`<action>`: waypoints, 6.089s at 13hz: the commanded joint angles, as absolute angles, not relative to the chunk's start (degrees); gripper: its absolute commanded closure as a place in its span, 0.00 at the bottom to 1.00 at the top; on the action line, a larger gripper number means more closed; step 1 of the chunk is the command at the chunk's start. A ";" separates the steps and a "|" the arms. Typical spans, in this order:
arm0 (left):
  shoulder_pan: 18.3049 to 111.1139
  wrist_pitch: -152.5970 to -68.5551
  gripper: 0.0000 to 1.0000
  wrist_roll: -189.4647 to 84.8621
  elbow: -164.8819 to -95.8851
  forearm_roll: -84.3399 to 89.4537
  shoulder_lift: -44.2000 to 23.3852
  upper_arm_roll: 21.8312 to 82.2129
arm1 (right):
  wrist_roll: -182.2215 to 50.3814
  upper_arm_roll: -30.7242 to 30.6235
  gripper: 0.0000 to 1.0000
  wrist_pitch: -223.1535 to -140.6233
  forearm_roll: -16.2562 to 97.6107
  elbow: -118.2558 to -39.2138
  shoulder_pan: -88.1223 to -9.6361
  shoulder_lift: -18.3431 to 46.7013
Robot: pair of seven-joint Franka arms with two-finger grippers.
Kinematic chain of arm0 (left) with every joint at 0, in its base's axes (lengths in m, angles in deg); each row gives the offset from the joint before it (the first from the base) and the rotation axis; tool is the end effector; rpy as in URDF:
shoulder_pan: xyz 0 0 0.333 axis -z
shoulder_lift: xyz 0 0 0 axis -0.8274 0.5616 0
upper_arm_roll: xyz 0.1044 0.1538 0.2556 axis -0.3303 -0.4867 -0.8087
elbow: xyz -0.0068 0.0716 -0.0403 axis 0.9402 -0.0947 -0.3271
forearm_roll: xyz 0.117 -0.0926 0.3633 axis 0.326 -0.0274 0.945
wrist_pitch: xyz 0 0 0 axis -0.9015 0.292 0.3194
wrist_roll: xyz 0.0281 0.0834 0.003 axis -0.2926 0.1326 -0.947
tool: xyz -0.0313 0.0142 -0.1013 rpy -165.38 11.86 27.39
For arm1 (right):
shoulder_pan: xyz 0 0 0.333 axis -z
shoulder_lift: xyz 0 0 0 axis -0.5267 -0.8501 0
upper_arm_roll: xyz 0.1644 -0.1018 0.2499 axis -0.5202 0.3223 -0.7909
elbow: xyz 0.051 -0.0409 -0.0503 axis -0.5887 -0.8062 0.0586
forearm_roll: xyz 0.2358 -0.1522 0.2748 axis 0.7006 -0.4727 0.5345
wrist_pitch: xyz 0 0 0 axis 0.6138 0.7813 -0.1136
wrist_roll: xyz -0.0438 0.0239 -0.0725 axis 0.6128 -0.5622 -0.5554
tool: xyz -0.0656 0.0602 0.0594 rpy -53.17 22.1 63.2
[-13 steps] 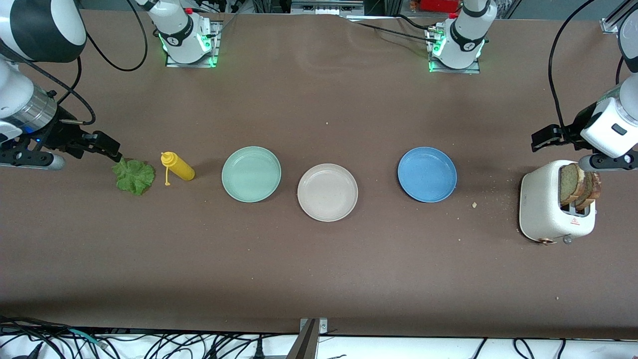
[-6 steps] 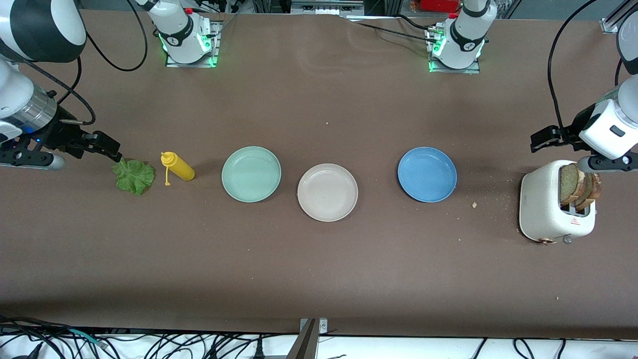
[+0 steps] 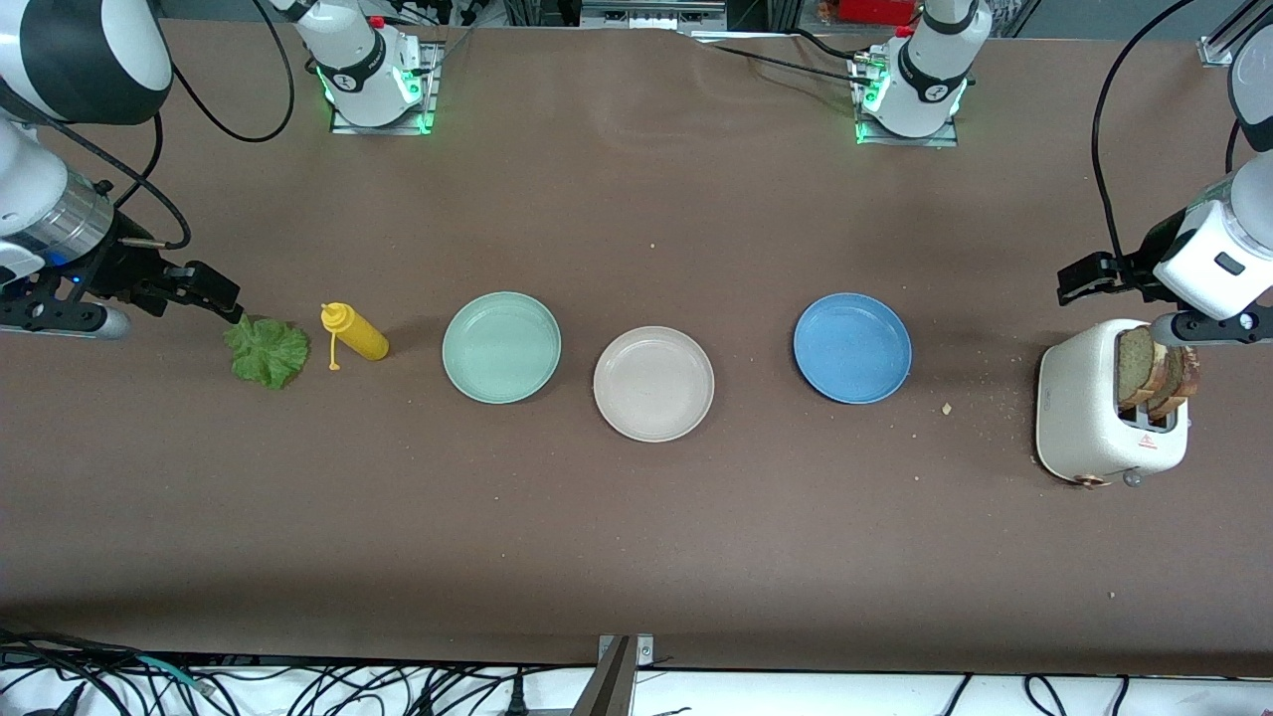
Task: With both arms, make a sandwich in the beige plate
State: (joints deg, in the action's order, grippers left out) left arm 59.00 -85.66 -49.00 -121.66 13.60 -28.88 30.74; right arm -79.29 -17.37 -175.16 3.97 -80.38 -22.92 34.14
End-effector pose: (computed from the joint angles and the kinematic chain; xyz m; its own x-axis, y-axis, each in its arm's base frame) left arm 0.5893 0.0008 0.5495 0.9935 0.0519 -0.1016 0.0472 -0.9977 -0.0478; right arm 0.5901 0.0286 0.5315 0.9923 -0.0956 0.0788 -0.0937 -0.9952 -0.0285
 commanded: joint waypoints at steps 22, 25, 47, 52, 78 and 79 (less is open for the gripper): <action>59.00 -85.61 0.00 -48.05 -120.50 14.10 -28.29 30.80 | -79.13 -16.57 0.00 -174.11 4.71 -79.29 -22.46 33.78; 58.21 -87.10 0.00 -44.39 -120.93 14.19 -27.68 30.71 | -79.12 -16.57 0.00 -174.11 4.27 -79.29 -22.55 33.86; 45.29 -104.85 0.00 -19.40 -125.77 11.46 -16.61 30.71 | -78.77 -16.13 0.00 -174.02 4.27 -79.56 -22.46 33.60; 44.59 -106.97 0.00 -19.31 -126.29 11.46 -14.67 30.71 | -78.77 -16.13 0.00 -174.02 4.27 -79.56 -22.46 33.60; 52.48 -83.15 1.00 -30.51 -107.14 7.88 -14.50 31.06 | -79.04 -16.13 0.00 -172.97 4.27 -79.64 -22.46 33.60; 54.84 -83.24 1.00 -33.78 -107.40 4.99 -13.80 31.06 | -79.04 -16.13 0.00 -172.97 4.27 -79.64 -22.46 33.60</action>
State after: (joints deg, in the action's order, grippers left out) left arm 51.00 -84.39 -27.97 -108.46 8.71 -15.00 31.64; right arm -79.26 -15.94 -174.02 3.96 -80.38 -22.88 33.74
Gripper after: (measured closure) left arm 0.912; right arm 0.000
